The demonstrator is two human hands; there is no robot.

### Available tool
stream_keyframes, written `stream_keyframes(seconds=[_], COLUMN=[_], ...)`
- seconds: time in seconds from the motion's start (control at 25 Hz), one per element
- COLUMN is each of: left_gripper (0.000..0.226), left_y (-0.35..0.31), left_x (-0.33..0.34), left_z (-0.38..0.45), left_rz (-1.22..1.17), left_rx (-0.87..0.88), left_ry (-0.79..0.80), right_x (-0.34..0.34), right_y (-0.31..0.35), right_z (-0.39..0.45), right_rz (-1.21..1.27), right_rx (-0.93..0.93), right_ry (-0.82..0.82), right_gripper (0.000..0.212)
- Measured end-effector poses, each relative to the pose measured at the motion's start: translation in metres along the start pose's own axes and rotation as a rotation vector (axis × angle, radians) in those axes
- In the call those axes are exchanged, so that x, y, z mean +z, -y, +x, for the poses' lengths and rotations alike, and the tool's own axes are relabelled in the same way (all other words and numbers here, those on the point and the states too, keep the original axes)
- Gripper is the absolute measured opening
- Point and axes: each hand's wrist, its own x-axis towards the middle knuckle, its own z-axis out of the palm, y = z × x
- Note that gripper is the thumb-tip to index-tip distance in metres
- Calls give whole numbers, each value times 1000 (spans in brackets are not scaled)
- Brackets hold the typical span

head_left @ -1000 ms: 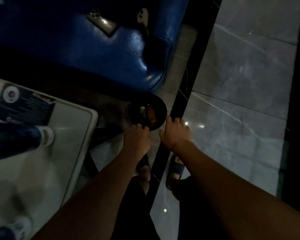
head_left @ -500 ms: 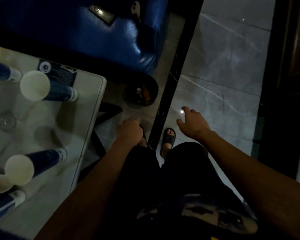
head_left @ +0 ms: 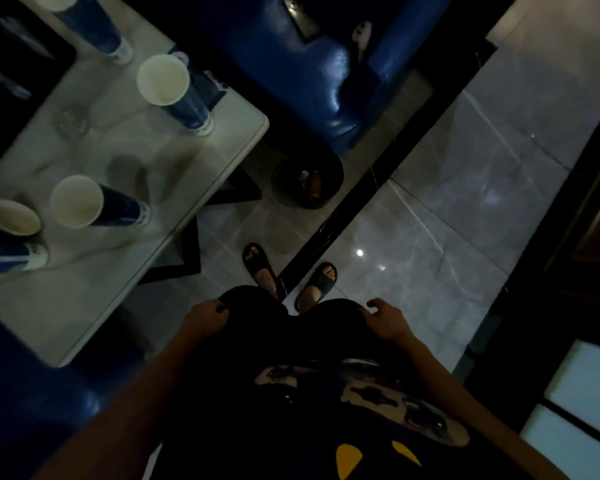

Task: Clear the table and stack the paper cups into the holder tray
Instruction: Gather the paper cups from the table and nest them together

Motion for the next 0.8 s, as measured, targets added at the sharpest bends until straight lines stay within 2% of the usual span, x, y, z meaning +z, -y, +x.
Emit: stream_keyframes(seconds=[0.28, 0.52, 0.64, 0.8], left_gripper=[30, 27, 29, 17], left_y=[58, 104, 152, 211], left_x=[35, 61, 78, 108], left_z=[-34, -59, -68, -83], left_rz=[-452, -828, -929, -1056], left_rx=[-167, -176, -177, -214], left_ry=[-29, -124, -102, -90], right_x=[3, 21, 48, 94], right_y=[32, 66, 91, 132], right_z=[7, 9, -8, -29], right_rz=[-106, -79, -76, -132], right_rx=[-70, -74, -31, -64], right_ry=[-41, -79, -84, -70], right_gripper=[40, 30, 29, 26])
